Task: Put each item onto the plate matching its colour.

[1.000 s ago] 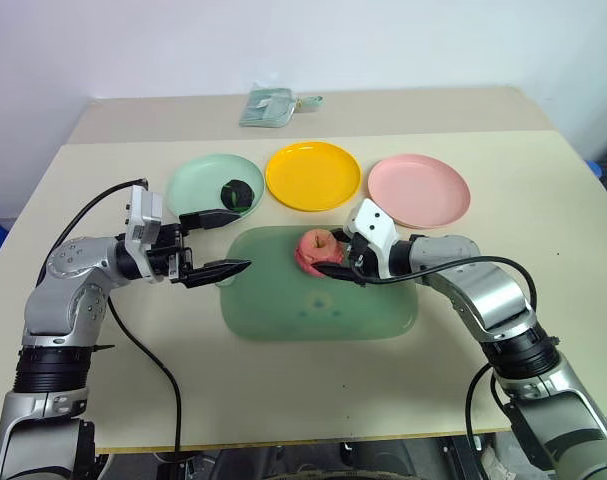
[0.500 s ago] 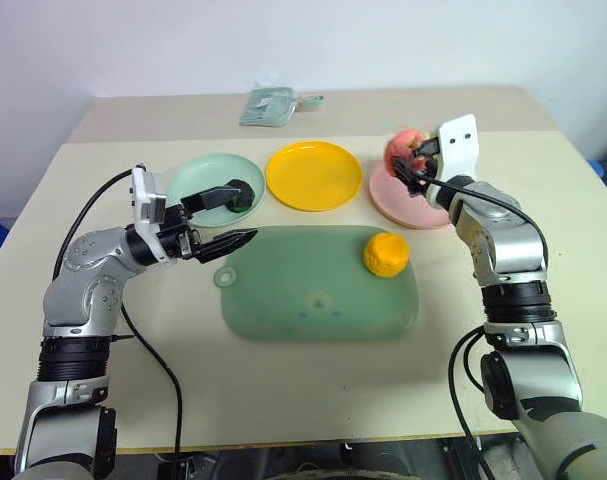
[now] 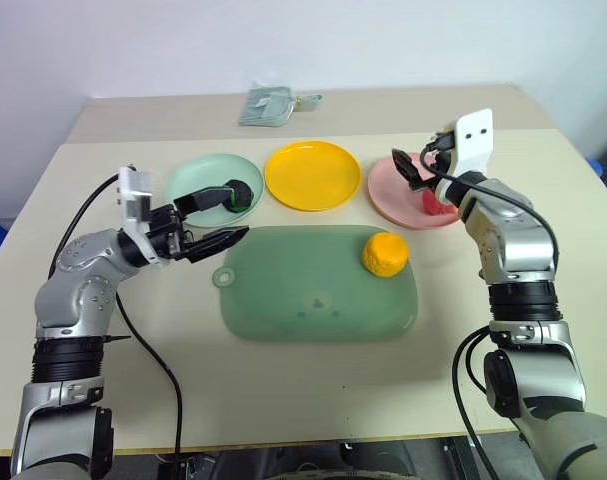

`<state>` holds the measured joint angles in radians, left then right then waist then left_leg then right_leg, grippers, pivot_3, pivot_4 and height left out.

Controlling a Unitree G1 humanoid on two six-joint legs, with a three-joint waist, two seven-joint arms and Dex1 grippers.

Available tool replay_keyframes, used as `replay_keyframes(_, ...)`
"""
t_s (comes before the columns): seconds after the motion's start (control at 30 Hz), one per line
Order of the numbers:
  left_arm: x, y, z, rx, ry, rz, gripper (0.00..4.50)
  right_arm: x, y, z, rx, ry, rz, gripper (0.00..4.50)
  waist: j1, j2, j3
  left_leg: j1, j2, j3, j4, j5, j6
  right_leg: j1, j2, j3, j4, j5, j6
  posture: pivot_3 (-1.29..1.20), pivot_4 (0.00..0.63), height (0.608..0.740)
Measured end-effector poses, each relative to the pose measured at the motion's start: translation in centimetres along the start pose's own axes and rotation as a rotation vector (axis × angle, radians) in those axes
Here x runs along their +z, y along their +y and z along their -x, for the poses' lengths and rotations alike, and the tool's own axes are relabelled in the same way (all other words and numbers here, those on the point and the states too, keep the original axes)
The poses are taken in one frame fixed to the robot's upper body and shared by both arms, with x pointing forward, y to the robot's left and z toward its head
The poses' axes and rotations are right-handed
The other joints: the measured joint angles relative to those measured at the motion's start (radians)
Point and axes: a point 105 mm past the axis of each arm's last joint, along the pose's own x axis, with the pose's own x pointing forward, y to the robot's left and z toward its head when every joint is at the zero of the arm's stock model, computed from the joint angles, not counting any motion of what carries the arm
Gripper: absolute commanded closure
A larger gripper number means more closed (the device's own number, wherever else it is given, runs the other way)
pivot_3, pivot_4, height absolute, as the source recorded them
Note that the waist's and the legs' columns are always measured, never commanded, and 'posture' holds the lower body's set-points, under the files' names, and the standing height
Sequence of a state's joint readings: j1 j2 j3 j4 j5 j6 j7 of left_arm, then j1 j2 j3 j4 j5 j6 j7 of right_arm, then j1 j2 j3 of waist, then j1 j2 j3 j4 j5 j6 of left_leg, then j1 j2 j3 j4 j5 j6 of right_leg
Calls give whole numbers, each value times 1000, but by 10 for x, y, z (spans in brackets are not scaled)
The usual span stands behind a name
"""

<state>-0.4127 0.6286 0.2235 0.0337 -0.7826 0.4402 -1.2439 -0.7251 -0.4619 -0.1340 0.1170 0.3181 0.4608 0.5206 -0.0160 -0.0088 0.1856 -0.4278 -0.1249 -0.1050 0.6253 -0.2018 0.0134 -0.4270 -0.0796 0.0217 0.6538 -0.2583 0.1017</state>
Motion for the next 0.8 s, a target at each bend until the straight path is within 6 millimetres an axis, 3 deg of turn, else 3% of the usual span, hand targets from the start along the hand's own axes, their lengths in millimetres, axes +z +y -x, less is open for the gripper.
replay_keyframes(0.07,-1,-6,8,-29,45,16,0,5,22,17,177,7,-1,22,3,0,0,0,0,0,0,-3,4,1,0,0,0,0,0,0,150,740)
replay_keyframes(0.13,-7,-10,17,-41,87,35,0,-7,38,38,322,101,-16,22,5,0,0,0,0,0,0,-4,7,2,0,-1,-2,0,0,0,150,740)
replay_keyframes(0.3,-10,-15,16,-77,100,25,0,-28,48,71,463,293,19,22,6,0,0,0,0,0,3,-4,6,3,-1,-1,-2,0,0,0,150,740)
replay_keyframes(0.5,-11,-18,15,-107,112,11,0,-68,49,84,476,459,76,22,4,0,0,0,1,0,1,-4,6,1,-1,0,-3,0,-1,0,150,740)
replay_keyframes(0.73,-25,-16,19,-97,170,-34,0,-84,47,82,457,491,108,22,5,0,0,0,1,0,1,-4,6,2,-1,0,-3,0,-1,0,150,740)
replay_keyframes(0.8,-27,-14,20,-88,172,-48,0,-89,49,80,460,496,92,572,7,0,0,0,0,0,1,-4,6,2,-1,0,-3,0,-1,0,150,740)
